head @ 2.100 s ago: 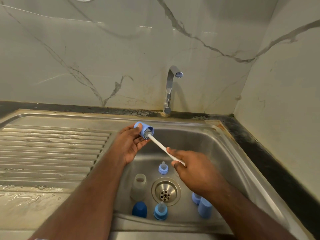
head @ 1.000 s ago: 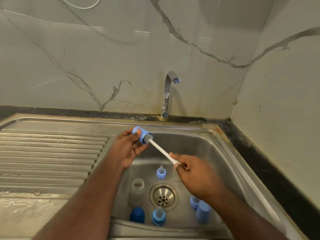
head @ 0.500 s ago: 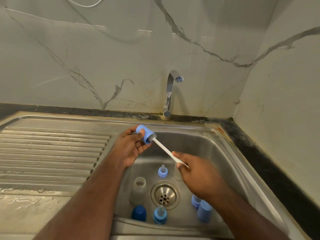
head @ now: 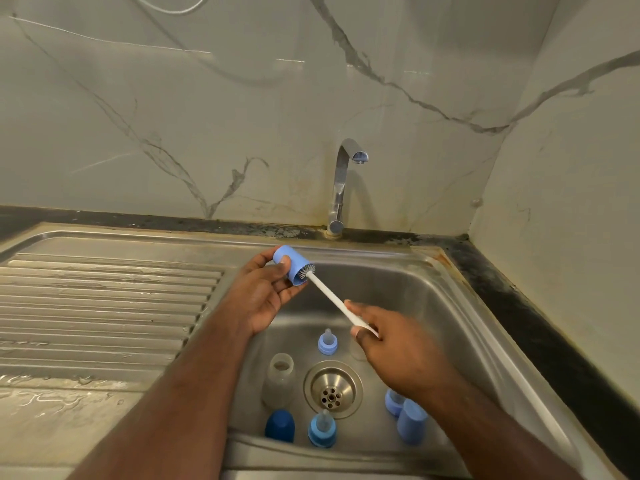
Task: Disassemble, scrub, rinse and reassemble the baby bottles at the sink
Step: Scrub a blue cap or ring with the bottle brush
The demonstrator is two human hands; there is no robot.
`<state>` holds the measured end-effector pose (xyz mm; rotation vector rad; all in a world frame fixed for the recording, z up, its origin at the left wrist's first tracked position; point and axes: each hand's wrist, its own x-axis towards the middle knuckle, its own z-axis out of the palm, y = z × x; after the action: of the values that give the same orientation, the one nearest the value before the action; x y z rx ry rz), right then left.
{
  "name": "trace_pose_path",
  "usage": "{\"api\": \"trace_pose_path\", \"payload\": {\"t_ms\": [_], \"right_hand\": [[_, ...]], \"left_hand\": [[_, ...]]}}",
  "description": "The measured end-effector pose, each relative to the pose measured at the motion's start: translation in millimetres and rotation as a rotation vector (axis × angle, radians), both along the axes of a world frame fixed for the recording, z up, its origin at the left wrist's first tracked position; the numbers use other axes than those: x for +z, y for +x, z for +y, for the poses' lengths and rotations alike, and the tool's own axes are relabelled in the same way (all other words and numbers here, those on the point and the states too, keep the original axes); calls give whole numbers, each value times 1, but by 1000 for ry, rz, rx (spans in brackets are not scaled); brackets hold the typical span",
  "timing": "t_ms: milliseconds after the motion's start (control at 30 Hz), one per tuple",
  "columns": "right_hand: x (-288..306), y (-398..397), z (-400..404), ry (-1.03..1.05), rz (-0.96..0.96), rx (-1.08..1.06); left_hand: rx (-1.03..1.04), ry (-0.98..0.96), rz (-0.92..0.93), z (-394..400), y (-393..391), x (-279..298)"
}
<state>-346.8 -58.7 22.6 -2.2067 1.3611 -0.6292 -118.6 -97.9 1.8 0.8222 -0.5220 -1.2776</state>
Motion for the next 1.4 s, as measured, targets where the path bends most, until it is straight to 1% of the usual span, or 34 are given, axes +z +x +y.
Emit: {"api": "trace_pose_path", "payload": {"t_ms": [67,100,133,167,233,300,367,433,500,567,600,667,767,833,900,933,1033,1100,1167,1200,1267,1333,1400], "right_hand": [[-1,5,1,-93,134,1],[-1,7,1,-101,185,13],[2,8,3,-75,195,27],[4,8,3,-1,150,45],[5,2,3,166,-41,70],[4,-3,1,287,-239,29],[1,-2,-1,388,-391,-26],[1,4,2,486,-482,-14],[3,8,5,602,-566,61],[7,8,5,669,-610,118],[9,6,5,671,-591,126],[11,2,6,608,-487,99],[7,3,5,375,-287,25],[2,5,3,243,-220,-2],[-1,7,5,200,-208,13],[0,9,8,235,-251,30],[3,11,11,474,-481,87],[7,7,9,585,-544,107],[10,2,5,570,-485,82],[9,2,3,489,-401,52],[5,3,2,213,-167,14],[2,5,1,-34,66,23],[-2,7,0,-159,206,43]], "left_hand": [[-16,5,3,-1,-1,0],[-15,4,-7,-1,-1,0],[-8,5,-25,-2,-2,-1],[4,5,-41,-3,-2,-2],[43,2,-40,-4,-1,-3],[71,-12,-3,-4,0,-3],[75,-19,25,-4,2,-2],[46,-17,25,-3,1,-2],[-10,-12,8,-1,-1,-1],[-38,-8,-2,-1,0,-1],[-36,-9,2,-2,0,-1],[-17,-5,10,-3,-2,-1],[-1,-1,14,-4,-4,-2],[-1,-4,20,-4,-4,-2],[-1,-5,20,-4,-3,-1],[-3,-3,16,-3,-3,-1],[-10,0,2,-4,0,-1],[-2,-8,3,-5,1,0],[11,-3,-4,-5,1,-1],[16,3,-10,-5,1,-2],[20,9,-18,-5,-1,-4],[25,9,-23,-6,-2,-3],[32,9,-29,-6,-1,-4]]}}
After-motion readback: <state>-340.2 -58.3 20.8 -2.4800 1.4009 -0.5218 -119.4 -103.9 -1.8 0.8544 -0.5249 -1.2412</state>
